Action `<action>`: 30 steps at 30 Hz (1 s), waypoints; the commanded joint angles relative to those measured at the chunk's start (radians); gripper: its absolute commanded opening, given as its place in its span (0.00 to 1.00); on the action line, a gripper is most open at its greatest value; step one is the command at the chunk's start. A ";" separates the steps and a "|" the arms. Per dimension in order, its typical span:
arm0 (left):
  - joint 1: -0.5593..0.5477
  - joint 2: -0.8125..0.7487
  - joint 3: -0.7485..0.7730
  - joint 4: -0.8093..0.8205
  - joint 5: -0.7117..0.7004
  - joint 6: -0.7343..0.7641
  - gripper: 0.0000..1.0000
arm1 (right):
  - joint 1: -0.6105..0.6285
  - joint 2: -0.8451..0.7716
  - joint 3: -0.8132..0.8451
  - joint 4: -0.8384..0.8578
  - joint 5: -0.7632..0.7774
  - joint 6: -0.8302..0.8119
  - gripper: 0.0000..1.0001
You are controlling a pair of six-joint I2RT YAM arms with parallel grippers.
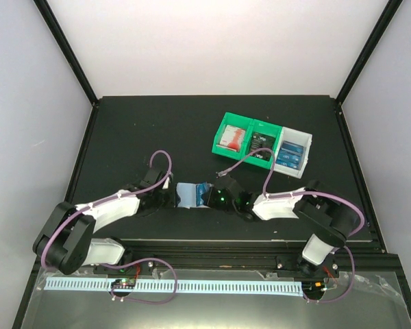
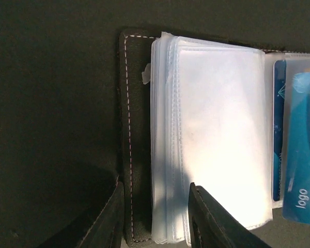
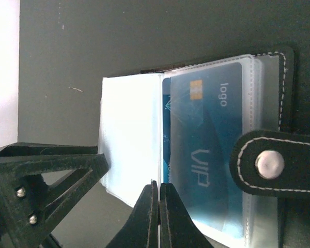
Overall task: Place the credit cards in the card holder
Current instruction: Insert the credit card into the card holder.
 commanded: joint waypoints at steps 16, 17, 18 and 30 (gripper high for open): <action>0.006 -0.028 -0.008 -0.022 -0.055 -0.018 0.57 | -0.018 0.120 0.001 0.196 -0.075 0.055 0.01; 0.005 -0.028 -0.008 -0.020 -0.055 -0.018 0.56 | -0.019 0.123 0.001 0.189 -0.069 0.059 0.01; 0.005 -0.028 -0.008 -0.020 -0.054 -0.017 0.55 | -0.019 0.122 -0.001 0.182 -0.061 0.062 0.01; 0.005 0.010 -0.003 -0.018 -0.056 -0.009 0.47 | -0.021 0.085 -0.008 0.141 -0.001 0.057 0.01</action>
